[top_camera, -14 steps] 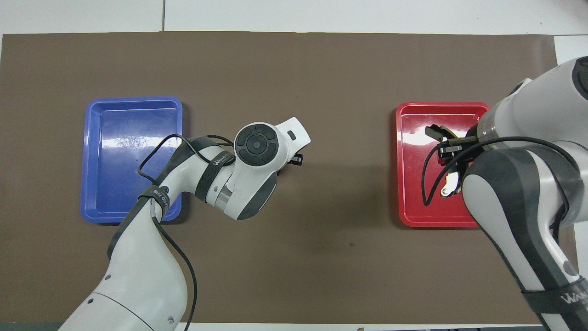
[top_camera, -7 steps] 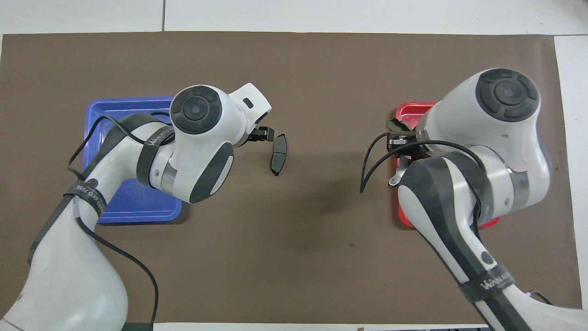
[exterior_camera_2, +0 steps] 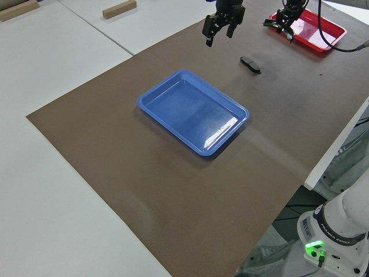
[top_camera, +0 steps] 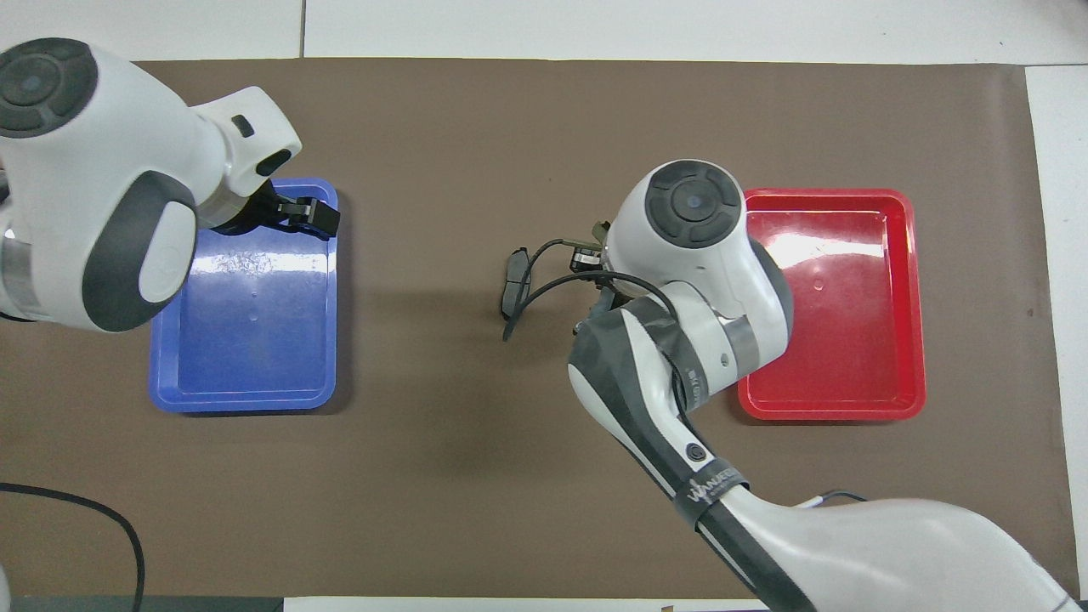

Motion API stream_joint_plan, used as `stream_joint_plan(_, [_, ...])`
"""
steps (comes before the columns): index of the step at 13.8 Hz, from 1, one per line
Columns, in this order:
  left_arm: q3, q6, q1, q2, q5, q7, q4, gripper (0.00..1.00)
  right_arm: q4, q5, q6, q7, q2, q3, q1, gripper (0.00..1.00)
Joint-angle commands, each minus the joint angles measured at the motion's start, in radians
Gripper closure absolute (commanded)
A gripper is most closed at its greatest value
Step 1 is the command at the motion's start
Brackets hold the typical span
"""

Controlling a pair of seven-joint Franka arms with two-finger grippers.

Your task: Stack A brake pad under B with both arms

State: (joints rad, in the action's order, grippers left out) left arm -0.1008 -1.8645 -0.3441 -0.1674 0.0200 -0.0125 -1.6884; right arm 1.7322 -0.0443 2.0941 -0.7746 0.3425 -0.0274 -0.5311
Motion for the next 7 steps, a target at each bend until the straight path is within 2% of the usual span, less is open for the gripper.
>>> stream_joint_plan(1, [0.009,0.099,0.092,0.054,-0.005,0.101,-0.004,0.00,-0.086,-0.020,0.049,-0.023,0.090,-0.002,-0.039,1.00])
stream_joint_plan(4, [0.007,0.165,0.186,0.109,-0.003,0.221,-0.004,0.00,-0.094,-0.022,0.144,-0.075,0.144,-0.003,-0.081,1.00])
stream_joint_plan(7, [0.007,0.220,0.217,0.152,-0.005,0.236,-0.001,0.00,-0.095,-0.019,0.165,-0.081,0.173,-0.002,-0.081,1.00])
